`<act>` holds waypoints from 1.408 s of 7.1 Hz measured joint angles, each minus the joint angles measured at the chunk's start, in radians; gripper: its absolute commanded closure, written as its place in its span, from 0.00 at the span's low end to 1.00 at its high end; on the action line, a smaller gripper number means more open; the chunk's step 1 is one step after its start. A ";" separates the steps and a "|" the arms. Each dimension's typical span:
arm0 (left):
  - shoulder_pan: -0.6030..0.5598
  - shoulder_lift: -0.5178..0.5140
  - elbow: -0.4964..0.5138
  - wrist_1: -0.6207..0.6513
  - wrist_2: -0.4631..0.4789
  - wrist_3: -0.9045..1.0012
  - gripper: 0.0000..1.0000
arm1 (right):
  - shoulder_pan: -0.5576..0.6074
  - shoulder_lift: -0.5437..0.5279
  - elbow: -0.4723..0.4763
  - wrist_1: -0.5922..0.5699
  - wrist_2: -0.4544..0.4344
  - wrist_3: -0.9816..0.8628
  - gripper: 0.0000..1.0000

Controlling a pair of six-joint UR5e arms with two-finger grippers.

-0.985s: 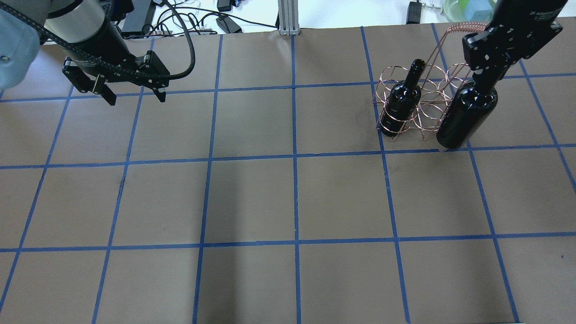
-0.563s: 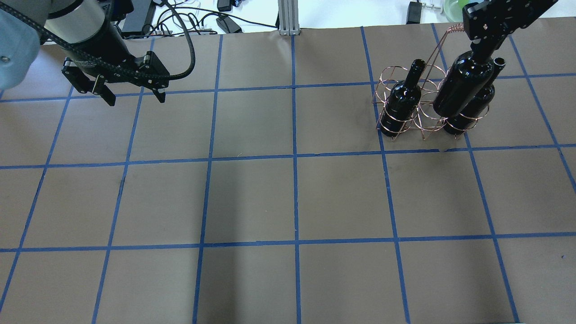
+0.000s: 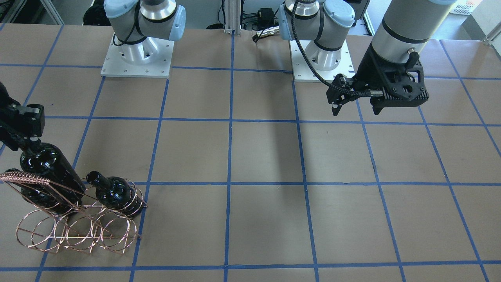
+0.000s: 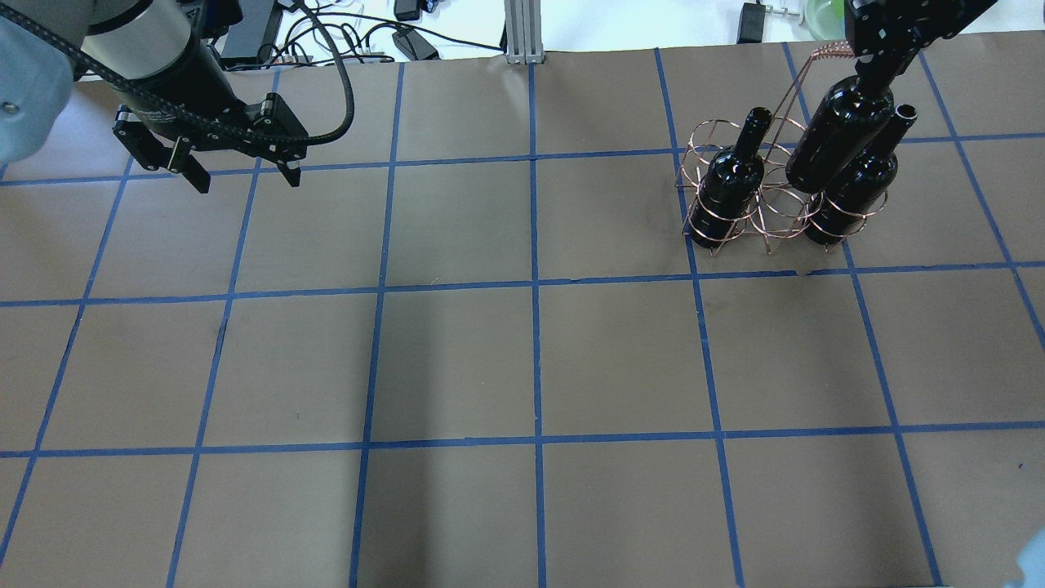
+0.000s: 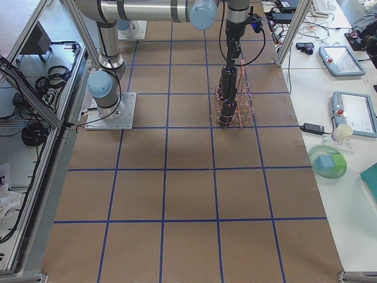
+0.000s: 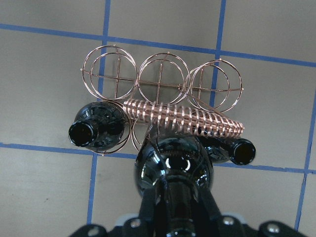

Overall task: Place wine into wine basket
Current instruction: 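Lower the bottle into the basket slot beside the other bottles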

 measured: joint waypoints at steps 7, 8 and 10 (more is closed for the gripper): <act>-0.012 -0.001 0.001 0.002 -0.011 -0.003 0.00 | -0.003 0.028 0.015 0.006 0.023 -0.003 0.85; -0.025 0.005 0.001 0.002 -0.011 -0.004 0.00 | -0.003 0.031 0.015 0.004 0.027 -0.010 0.85; -0.037 0.025 0.001 0.000 -0.006 0.002 0.00 | -0.003 0.040 0.016 0.000 0.029 -0.023 0.84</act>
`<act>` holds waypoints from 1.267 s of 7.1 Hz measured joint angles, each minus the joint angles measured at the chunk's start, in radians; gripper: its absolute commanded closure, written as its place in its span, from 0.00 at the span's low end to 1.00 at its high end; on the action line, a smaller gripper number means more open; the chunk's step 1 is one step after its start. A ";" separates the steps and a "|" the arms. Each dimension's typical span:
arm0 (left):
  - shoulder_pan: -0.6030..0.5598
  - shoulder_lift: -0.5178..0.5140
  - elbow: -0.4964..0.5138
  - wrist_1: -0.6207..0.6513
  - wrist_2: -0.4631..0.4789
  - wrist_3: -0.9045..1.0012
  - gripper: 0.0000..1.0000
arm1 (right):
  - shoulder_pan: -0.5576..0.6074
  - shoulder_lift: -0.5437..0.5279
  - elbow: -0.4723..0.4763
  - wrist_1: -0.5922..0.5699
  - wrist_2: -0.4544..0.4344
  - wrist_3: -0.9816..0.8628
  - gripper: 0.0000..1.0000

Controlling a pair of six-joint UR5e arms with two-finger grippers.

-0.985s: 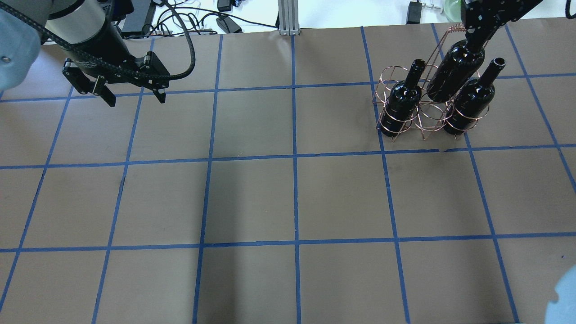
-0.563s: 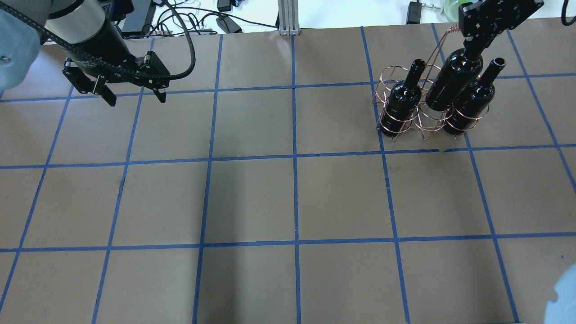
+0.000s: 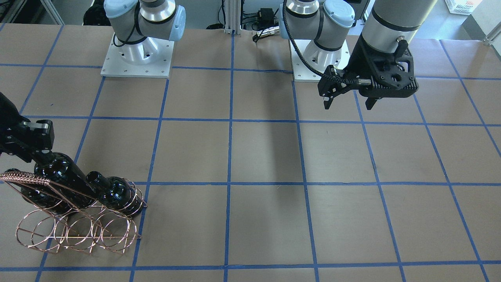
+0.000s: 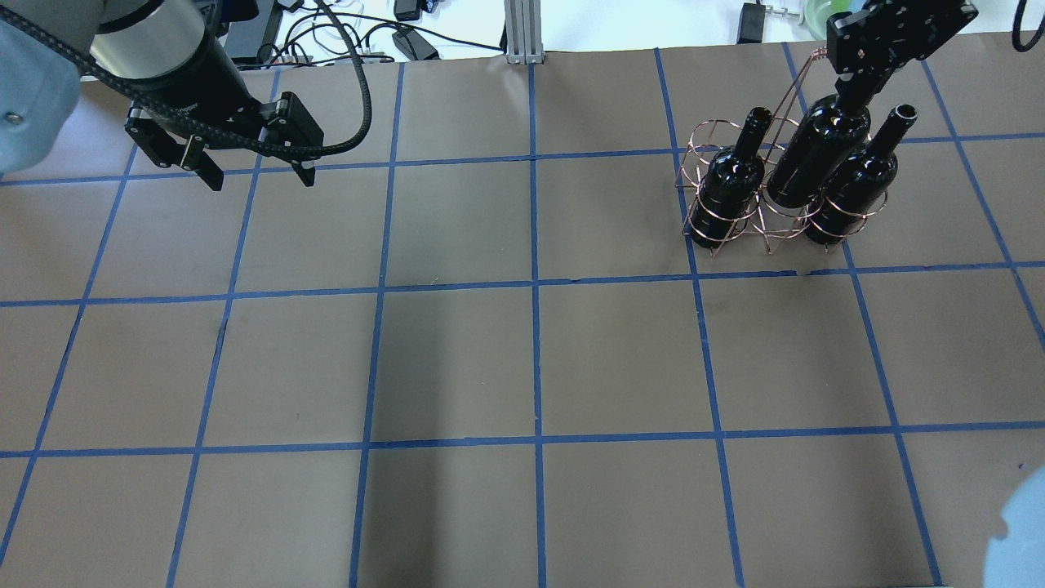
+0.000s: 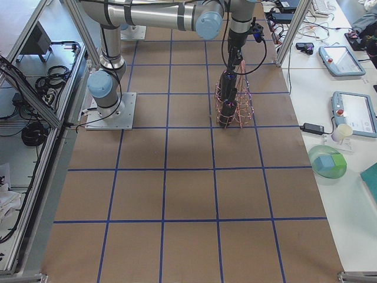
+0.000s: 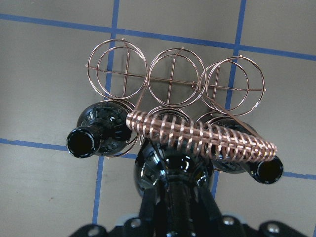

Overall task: Place wine into wine basket
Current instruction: 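Lower the bottle into the basket slot beside the other bottles, then open the right gripper to release the bottle in the basket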

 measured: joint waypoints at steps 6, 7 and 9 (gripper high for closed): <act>-0.001 0.003 -0.001 -0.010 0.005 0.006 0.00 | 0.000 0.030 0.065 -0.030 0.000 -0.017 0.80; -0.001 0.003 -0.001 -0.010 0.005 0.006 0.00 | 0.000 0.030 0.081 -0.049 0.001 -0.020 0.68; -0.001 0.003 -0.002 -0.010 0.006 0.006 0.00 | 0.000 0.030 0.091 -0.059 0.001 -0.026 0.30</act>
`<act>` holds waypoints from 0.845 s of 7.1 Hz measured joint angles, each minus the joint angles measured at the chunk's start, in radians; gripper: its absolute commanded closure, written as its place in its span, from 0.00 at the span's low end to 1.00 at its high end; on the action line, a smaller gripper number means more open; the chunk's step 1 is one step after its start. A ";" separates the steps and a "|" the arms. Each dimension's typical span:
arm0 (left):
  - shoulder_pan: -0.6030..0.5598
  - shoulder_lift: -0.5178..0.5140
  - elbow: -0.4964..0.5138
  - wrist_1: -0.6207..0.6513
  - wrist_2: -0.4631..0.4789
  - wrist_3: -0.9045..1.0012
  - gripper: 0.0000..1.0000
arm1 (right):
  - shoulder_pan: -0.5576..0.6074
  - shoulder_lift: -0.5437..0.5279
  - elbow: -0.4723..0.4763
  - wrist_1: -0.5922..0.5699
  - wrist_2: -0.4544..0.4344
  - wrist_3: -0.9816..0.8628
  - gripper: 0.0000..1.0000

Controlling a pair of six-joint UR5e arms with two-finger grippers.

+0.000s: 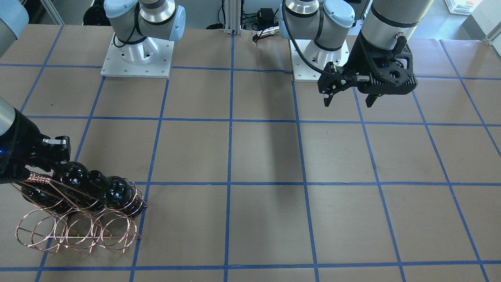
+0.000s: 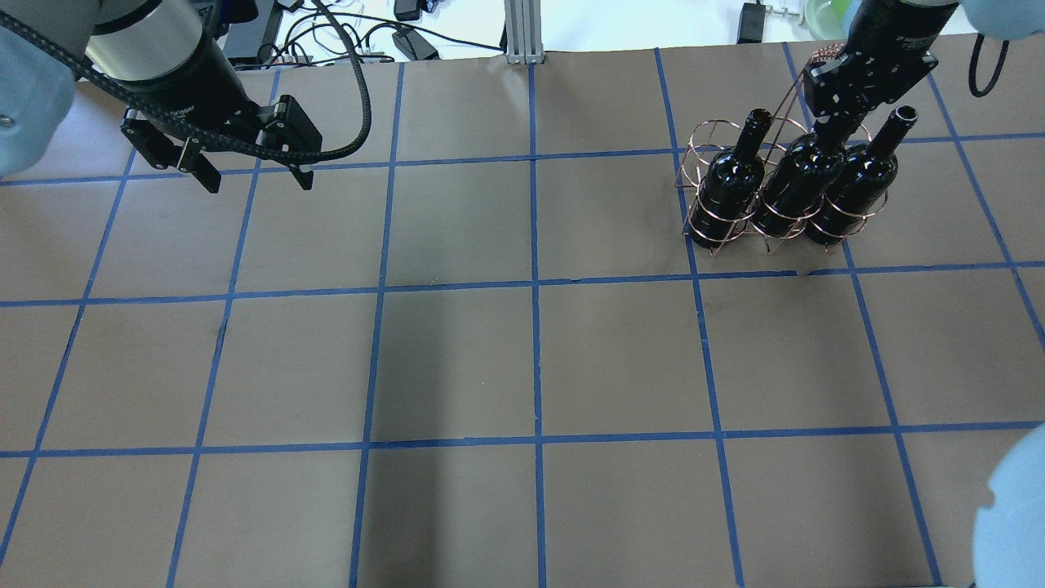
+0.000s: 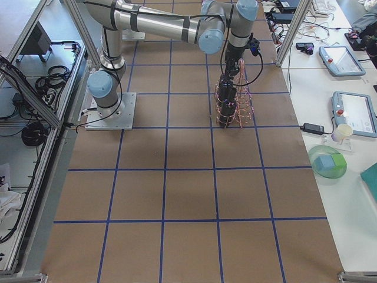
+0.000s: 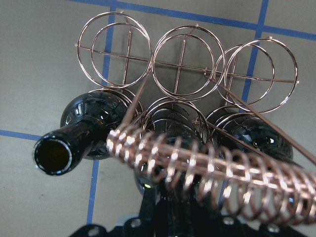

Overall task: Place wine into wine basket
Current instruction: 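Open the right gripper to release the bottle in the basket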

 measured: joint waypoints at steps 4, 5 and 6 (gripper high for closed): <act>0.001 0.000 0.000 -0.001 0.001 0.000 0.00 | 0.000 -0.007 0.001 0.006 -0.009 -0.003 0.07; 0.001 0.000 0.000 -0.001 0.002 0.000 0.00 | 0.000 -0.019 0.001 0.008 -0.006 -0.002 0.01; 0.001 0.000 0.000 -0.001 0.002 0.000 0.00 | 0.001 -0.044 0.001 0.015 -0.002 0.000 0.00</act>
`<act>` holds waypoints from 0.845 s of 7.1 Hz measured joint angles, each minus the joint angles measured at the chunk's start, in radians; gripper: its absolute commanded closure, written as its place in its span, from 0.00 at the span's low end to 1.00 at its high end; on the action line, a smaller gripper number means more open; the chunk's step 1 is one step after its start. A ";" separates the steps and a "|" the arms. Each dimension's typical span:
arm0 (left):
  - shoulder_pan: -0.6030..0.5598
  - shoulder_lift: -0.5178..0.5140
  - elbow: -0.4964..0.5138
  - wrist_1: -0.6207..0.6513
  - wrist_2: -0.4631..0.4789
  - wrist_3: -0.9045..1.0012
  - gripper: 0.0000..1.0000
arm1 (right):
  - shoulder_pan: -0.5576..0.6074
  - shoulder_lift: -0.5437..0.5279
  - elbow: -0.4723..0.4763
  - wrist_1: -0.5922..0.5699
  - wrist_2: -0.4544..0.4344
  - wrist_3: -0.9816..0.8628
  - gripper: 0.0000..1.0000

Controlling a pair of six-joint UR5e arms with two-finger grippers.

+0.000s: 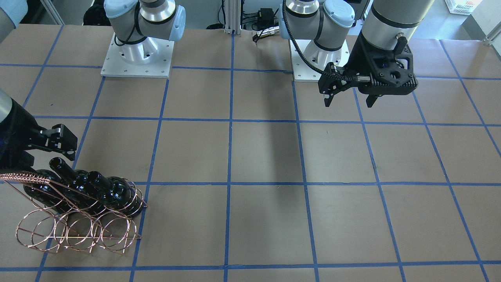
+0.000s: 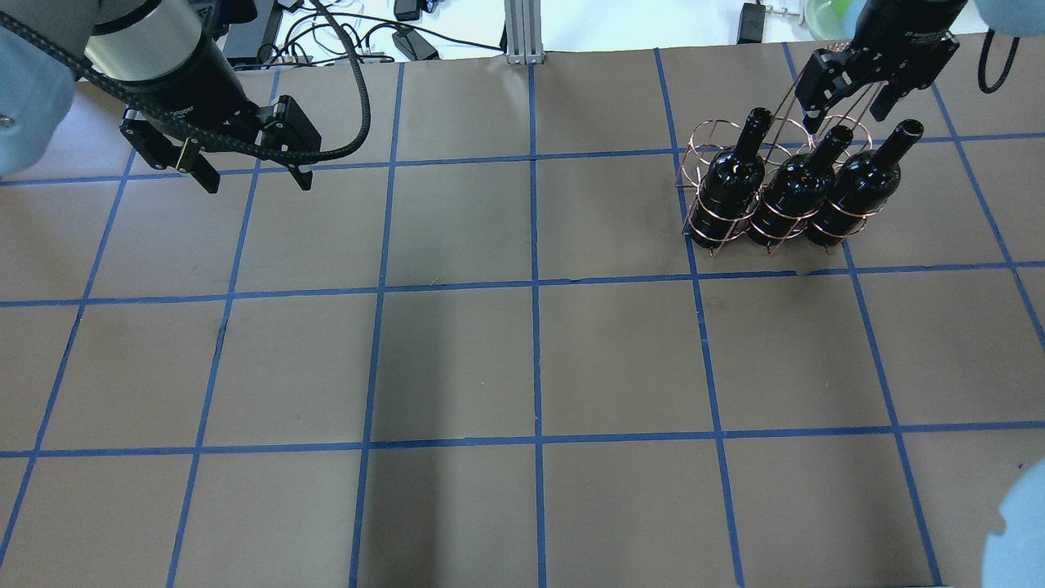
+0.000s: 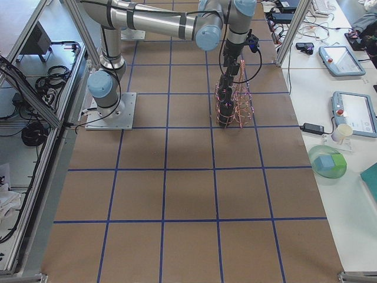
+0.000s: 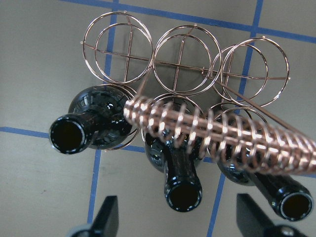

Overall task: Place wine into wine basket
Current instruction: 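Open the right gripper to release the bottle in the basket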

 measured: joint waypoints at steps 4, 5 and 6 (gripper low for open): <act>0.000 0.000 -0.001 0.000 -0.001 -0.004 0.00 | 0.023 -0.189 0.035 0.103 0.004 0.094 0.00; 0.000 0.000 -0.001 0.000 -0.002 -0.006 0.00 | 0.048 -0.229 0.042 0.131 -0.001 0.132 0.00; -0.001 0.000 -0.001 0.000 -0.002 -0.007 0.00 | 0.069 -0.255 0.044 0.158 -0.005 0.179 0.00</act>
